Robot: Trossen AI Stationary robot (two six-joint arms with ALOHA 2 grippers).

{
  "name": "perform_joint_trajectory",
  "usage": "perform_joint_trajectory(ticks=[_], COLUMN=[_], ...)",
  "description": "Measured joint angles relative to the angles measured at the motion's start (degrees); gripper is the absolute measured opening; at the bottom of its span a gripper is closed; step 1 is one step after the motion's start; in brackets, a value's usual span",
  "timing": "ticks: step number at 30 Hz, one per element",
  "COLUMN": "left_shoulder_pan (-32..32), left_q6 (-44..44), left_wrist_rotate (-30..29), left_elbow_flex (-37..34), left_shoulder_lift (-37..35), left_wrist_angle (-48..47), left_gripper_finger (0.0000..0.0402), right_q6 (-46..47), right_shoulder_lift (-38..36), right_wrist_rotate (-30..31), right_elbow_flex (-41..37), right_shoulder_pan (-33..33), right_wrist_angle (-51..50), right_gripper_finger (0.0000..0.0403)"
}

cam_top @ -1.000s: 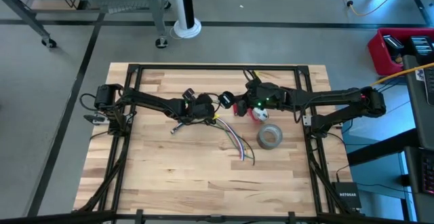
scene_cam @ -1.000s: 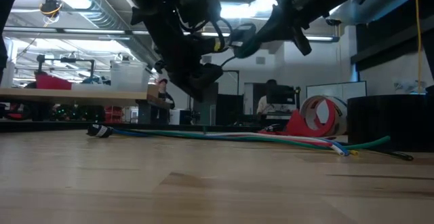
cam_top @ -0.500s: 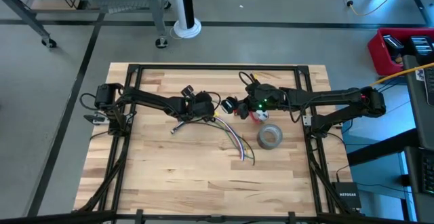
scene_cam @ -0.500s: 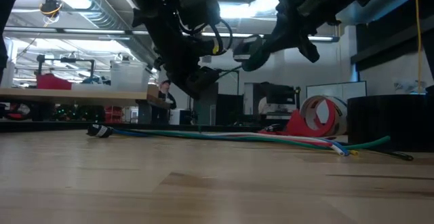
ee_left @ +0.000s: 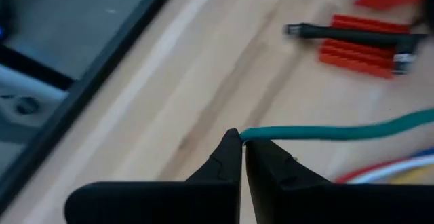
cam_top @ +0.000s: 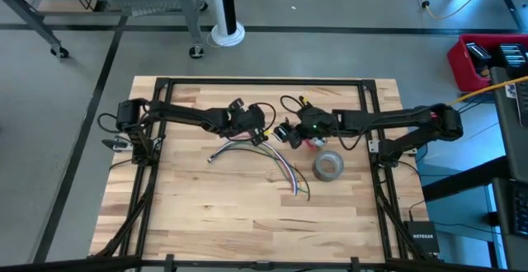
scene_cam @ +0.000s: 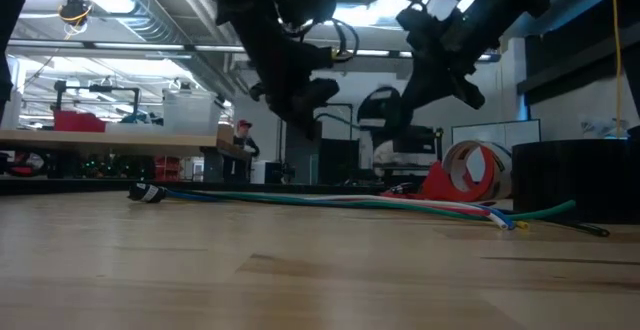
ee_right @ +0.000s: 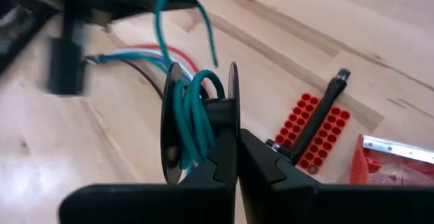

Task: Coil cords
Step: Coil green wire onto the spool

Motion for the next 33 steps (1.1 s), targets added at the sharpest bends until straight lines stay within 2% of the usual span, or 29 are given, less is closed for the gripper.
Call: perform_joint_trajectory(ticks=[4, 8, 12, 18, 25, 30, 33], left_shoulder_pan=[1.44, 3.32, 4.84, 6.25, 6.69, 8.16, 10.09], left_q6=[-1.04, -4.05, -7.14, -11.15, -12.57, -12.57, -12.58], left_wrist_rotate=[5.45, 6.62, 8.54, 17.36, 28.58, 31.20, 34.23], left_elbow_flex=[0.89, 0.87, 0.85, 0.87, 3.24, 4.99, 5.35], left_shoulder_lift=[0.00, 0.00, 0.00, 0.00, 0.00, 0.00, 0.00], left_wrist_angle=[-1.91, -6.33, -6.43, -1.82, -2.91, -10.94, -15.49], left_gripper_finger=[0.0000, 0.0000, 0.0000, 0.0000, 0.0000, 0.0000, 0.0000], right_q6=[-0.02, -0.02, -0.02, -0.17, -0.15, -0.10, -0.11], right_shoulder_lift=[2.23, 2.62, 2.62, 2.62, 2.62, 2.62, 2.62], right_wrist_rotate=[0.01, 0.00, 0.01, 1.33, 4.19, 8.34, 8.56], right_elbow_flex=[0.00, 0.00, 0.00, -0.02, -0.02, -0.02, -0.02], right_shoulder_pan=[0.00, 0.00, -0.06, -0.02, -0.04, -0.07, -0.07], right_wrist_angle=[-0.26, 0.06, 0.81, 0.83, 0.07, -2.57, -2.83], right_gripper_finger=[0.0004, 0.0004, 0.0004, 0.0004, 0.0004, 0.0004, 0.0004])
